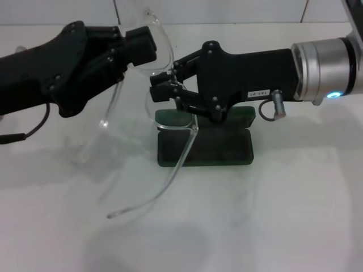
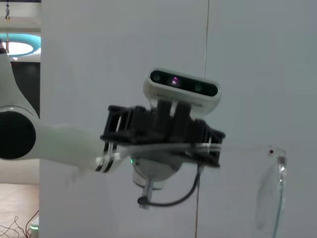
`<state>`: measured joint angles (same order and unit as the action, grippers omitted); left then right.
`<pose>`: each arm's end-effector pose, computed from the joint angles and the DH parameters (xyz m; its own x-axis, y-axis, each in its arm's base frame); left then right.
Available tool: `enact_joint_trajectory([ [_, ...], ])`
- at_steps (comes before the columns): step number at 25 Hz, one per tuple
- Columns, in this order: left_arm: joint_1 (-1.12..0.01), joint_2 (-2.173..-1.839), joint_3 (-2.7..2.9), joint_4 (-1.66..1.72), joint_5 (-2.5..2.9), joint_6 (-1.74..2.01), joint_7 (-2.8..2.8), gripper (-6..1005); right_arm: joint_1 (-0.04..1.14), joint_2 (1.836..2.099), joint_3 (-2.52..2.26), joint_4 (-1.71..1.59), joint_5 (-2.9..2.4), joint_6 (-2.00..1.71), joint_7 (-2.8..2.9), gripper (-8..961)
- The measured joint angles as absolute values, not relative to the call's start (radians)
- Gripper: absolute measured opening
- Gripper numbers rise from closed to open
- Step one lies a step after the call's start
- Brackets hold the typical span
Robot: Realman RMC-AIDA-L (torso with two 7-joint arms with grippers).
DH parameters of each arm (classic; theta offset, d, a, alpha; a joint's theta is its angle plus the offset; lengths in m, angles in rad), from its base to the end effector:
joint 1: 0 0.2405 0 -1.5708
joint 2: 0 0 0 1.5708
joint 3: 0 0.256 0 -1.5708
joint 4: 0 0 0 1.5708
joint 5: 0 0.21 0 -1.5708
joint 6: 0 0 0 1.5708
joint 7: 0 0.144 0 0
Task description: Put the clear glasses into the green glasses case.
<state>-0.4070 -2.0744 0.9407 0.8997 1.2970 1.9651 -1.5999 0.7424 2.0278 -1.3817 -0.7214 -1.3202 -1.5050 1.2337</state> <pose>-0.1765 0.2845 0.0676 0.4777 0.1743 0.8611 0.1454 -0.9823 0.1182 0.0970 0.3534 -0.0285 0.7553 0.1174 -0.6448 0.1152 -0.9923 -0.0457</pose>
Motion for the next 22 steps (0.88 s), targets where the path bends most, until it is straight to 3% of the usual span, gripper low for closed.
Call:
enact_joint_trajectory([
  [22,-0.406,-2.068,0.918,0.760,1.304,1.956,-1.491,49,0.734,2.028,-1.407,-0.731,-1.248,-1.574,1.211,116],
])
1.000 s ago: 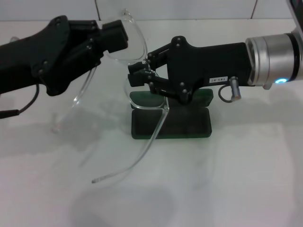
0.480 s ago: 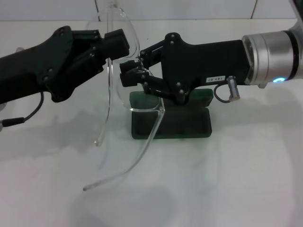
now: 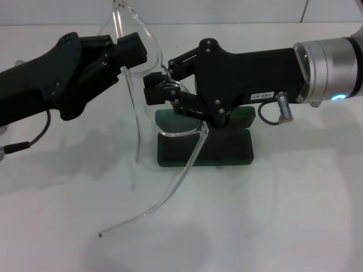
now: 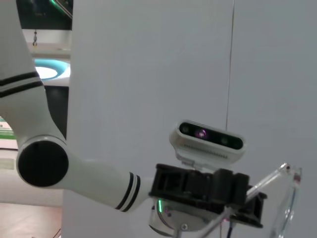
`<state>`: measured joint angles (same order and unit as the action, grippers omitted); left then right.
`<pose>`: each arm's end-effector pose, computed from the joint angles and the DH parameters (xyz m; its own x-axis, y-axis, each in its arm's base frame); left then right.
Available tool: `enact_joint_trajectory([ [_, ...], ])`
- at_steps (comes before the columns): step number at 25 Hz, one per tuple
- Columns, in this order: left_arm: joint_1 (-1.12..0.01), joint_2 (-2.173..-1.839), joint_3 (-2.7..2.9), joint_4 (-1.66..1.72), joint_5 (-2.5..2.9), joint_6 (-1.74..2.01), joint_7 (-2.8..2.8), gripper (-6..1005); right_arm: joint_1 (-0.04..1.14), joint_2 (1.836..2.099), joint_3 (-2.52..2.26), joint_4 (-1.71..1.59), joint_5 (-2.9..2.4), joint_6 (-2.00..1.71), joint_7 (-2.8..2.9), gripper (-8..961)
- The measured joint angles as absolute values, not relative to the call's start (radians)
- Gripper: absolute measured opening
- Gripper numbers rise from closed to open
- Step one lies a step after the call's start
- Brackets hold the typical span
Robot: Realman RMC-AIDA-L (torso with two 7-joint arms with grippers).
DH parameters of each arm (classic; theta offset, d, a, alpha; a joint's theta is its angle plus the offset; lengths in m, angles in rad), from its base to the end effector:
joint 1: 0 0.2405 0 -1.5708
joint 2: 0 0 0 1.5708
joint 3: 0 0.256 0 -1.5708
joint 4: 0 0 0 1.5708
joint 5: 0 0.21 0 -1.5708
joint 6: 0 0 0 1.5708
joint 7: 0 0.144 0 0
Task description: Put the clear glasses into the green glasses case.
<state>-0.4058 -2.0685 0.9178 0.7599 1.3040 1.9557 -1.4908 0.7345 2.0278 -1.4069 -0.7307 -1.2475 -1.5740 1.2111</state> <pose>-0.1964 0.2844 0.0570 0.4322 0.1749 0.8847 0.2070 -0.9741 0.0914 0.0893 0.3419 -0.0233 0.6986 0.1305 -0.7035 0.1686 -0.9856 -0.0154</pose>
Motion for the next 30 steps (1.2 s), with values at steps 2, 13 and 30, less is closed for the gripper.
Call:
enact_joint_trajectory([
  [2,-0.406,-2.069,0.918,0.758,1.304,1.955,-1.488,49,0.734,2.028,-1.410,-0.731,-1.238,-1.578,1.208,116],
  [13,-0.406,-2.076,0.925,0.758,1.306,1.955,-1.488,48,0.729,2.028,-1.410,-0.720,-1.227,-1.570,1.187,115],
  [30,-0.405,-2.073,0.926,0.760,1.305,1.963,-1.486,48,0.728,2.028,-1.406,-0.698,-1.211,-1.530,1.149,115],
])
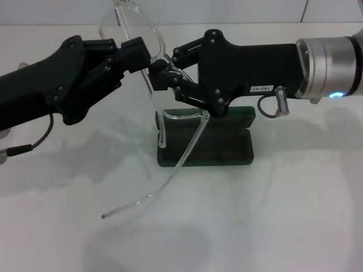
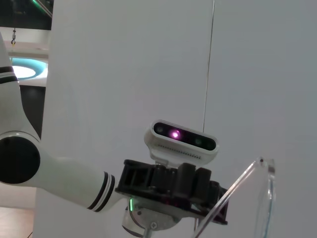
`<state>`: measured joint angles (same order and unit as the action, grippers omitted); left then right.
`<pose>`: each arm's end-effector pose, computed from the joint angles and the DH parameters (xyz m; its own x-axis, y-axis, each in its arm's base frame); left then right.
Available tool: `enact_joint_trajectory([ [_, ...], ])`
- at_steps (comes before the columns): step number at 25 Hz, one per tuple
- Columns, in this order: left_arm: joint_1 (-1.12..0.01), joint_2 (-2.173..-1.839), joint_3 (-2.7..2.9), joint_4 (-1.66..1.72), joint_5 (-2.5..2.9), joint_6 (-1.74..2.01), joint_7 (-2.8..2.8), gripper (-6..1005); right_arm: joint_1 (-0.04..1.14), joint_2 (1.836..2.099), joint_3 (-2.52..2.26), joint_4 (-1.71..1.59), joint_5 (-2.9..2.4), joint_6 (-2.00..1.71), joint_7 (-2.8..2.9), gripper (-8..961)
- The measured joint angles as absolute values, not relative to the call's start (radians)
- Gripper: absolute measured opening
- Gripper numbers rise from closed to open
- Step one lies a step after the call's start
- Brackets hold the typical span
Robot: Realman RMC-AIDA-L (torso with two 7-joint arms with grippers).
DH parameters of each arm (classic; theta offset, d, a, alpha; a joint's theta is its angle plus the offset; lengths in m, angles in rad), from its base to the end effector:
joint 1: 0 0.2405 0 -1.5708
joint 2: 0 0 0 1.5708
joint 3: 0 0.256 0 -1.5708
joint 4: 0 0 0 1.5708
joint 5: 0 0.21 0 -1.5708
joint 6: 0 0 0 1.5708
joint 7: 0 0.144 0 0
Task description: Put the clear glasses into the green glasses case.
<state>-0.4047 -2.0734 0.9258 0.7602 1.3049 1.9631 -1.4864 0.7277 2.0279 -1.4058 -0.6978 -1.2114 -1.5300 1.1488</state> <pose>-0.1950 0.2824 0.0544 0.4323 0.1770 0.8842 0.1957 -0.9756 0.0996 0.0952 0.3489 -0.0242 0.6861 0.1553 -0.7108 0.1371 -0.9870 -0.0832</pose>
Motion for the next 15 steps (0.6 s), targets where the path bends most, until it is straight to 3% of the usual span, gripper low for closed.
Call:
enact_joint_trajectory([
  [15,-0.401,-2.072,0.920,0.748,1.306,1.955,-1.470,49,0.732,2.028,-1.414,-0.699,-1.184,-1.551,1.133,115],
])
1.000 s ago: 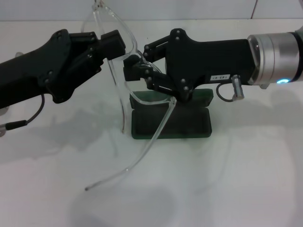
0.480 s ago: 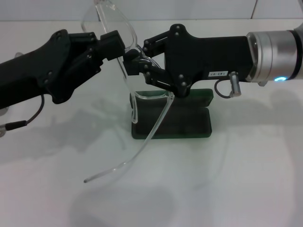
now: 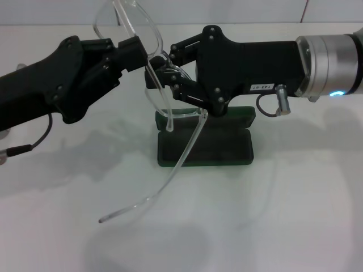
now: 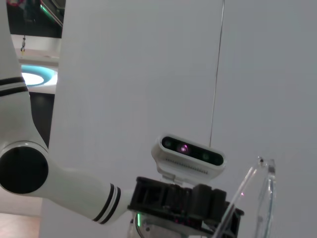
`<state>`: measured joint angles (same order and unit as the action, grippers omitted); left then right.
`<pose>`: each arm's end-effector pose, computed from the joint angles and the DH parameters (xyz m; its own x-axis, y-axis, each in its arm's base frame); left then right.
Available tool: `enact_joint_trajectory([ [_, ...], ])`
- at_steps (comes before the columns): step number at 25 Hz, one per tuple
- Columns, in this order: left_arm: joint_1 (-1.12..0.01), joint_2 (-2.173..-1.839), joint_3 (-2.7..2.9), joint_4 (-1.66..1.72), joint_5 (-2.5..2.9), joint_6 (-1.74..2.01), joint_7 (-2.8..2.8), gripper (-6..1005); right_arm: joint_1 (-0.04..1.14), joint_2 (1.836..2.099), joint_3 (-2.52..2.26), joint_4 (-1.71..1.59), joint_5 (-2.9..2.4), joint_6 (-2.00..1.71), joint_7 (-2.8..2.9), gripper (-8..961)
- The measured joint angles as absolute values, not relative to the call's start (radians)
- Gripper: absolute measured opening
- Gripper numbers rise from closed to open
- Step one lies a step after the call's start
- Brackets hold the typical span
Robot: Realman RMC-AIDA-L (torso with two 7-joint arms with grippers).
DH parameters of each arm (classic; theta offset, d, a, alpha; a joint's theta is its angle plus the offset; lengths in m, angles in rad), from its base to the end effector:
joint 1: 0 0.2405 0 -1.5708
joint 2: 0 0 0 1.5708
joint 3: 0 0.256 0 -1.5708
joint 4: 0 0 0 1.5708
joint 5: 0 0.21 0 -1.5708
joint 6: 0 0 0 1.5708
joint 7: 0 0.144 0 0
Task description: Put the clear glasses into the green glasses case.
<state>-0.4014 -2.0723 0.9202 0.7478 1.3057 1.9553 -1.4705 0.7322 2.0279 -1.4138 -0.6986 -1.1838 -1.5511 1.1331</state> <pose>-0.1983 0.2828 0.0539 0.4289 0.1704 0.8871 0.2095 -0.9740 0.0858 0.0904 0.3464 -0.0221 0.6613 0.1704 -0.7305 0.1617 -0.9833 -0.0830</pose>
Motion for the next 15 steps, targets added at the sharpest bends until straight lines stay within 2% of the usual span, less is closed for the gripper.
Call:
enact_joint_trajectory([
  [15,-0.408,-2.069,0.920,0.721,1.305,1.954,-1.457,49,0.732,2.028,-1.428,-0.698,-1.174,-1.571,1.132,114],
])
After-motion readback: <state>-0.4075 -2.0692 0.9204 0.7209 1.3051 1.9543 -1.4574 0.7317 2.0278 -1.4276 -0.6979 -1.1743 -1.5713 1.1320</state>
